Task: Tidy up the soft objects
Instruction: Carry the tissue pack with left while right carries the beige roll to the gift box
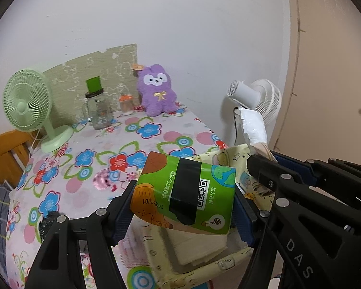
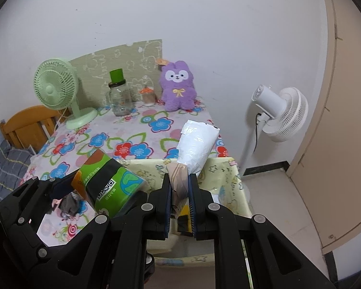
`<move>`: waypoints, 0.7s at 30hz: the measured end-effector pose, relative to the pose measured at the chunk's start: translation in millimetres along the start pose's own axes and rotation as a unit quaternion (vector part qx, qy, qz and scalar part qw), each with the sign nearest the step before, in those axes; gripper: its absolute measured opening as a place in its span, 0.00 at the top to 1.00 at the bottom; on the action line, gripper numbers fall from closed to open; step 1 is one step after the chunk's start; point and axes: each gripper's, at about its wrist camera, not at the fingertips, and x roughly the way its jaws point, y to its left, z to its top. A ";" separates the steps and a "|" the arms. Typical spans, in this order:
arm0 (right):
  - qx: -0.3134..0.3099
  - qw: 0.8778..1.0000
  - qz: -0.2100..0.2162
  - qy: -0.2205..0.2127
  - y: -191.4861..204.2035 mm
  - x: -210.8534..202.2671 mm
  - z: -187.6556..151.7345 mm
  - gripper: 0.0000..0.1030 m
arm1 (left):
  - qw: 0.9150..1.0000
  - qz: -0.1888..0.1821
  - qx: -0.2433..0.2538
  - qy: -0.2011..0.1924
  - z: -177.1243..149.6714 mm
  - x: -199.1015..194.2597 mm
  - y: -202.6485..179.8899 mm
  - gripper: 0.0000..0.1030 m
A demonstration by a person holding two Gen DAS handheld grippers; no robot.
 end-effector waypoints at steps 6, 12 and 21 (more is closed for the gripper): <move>0.009 1.000 -0.002 0.016 -13.4 14.2 -2.6 0.85 | 1.000 -0.010 0.014 0.019 0.8 18.0 -11.6 0.28; 0.011 0.999 -0.004 0.033 -21.9 28.1 -7.6 0.85 | 0.999 -0.014 0.030 0.034 -0.8 31.7 -18.5 0.26; 0.010 0.999 0.008 0.051 -24.6 42.6 -11.1 0.85 | 0.997 -0.014 0.041 0.056 -2.6 44.7 -18.3 0.13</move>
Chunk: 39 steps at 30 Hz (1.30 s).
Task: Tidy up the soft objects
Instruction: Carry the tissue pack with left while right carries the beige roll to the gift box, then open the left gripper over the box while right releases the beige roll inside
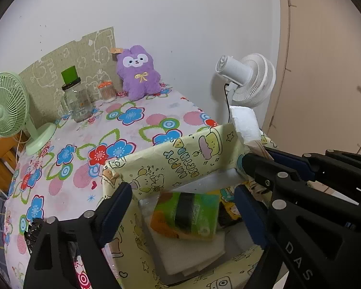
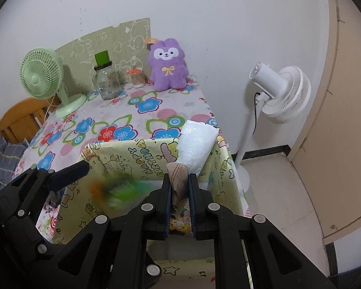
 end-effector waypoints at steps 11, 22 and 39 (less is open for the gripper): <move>-0.004 1.000 0.013 0.009 7.7 4.7 -3.0 0.82 | 1.000 0.006 -0.001 0.012 -5.7 -1.1 5.0 0.04; 0.003 1.000 0.009 0.002 12.0 -4.5 -5.5 0.39 | 1.000 0.005 -0.001 0.006 -12.3 -11.4 8.3 0.02; 0.003 0.999 -0.007 -0.036 32.5 -38.8 -9.7 0.23 | 1.000 0.005 -0.017 -0.012 -19.0 -44.3 24.6 0.02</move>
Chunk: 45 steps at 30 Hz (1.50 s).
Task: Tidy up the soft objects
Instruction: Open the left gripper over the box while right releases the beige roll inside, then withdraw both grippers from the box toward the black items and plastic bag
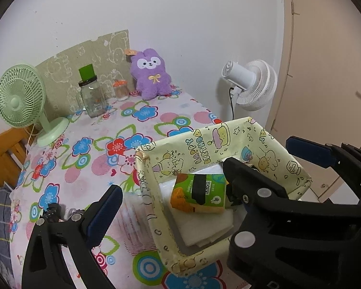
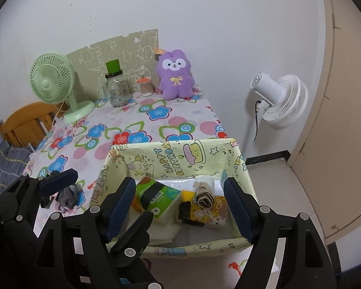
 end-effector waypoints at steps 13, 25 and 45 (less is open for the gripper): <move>-0.007 1.000 0.001 -0.020 26.7 -21.6 3.3 0.14 | 1.000 0.009 -0.005 -0.024 -4.4 -28.8 17.4 0.02; -0.016 0.999 0.000 -0.031 56.1 -38.9 5.9 0.12 | 0.999 0.014 -0.011 -0.048 -10.6 -54.8 39.6 0.01; -0.028 0.999 0.019 -0.036 110.3 -41.8 5.9 0.09 | 0.997 0.028 -0.033 -0.061 -25.8 -75.2 87.5 0.01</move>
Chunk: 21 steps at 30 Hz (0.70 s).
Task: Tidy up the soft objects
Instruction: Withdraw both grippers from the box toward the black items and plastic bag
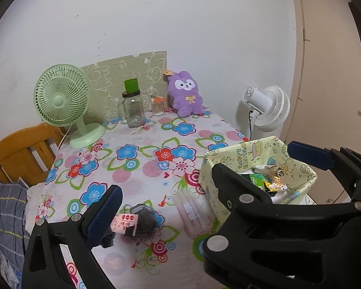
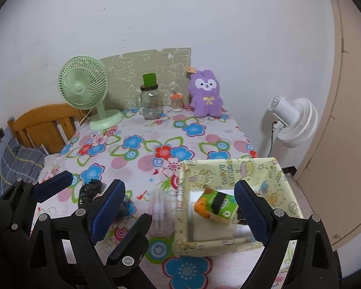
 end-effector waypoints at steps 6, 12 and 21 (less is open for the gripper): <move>0.010 1.000 0.023 0.011 14.6 8.0 -4.3 0.09 | 1.000 0.010 -0.014 0.000 -7.2 0.2 16.2 0.01; 0.000 1.000 0.025 0.012 28.3 20.2 -13.6 0.09 | 1.000 0.012 -0.024 0.014 -19.6 11.5 30.3 0.01; -0.018 1.000 0.015 -0.008 47.5 41.1 -29.3 0.09 | 0.998 0.034 -0.038 0.022 -38.8 28.4 49.9 0.01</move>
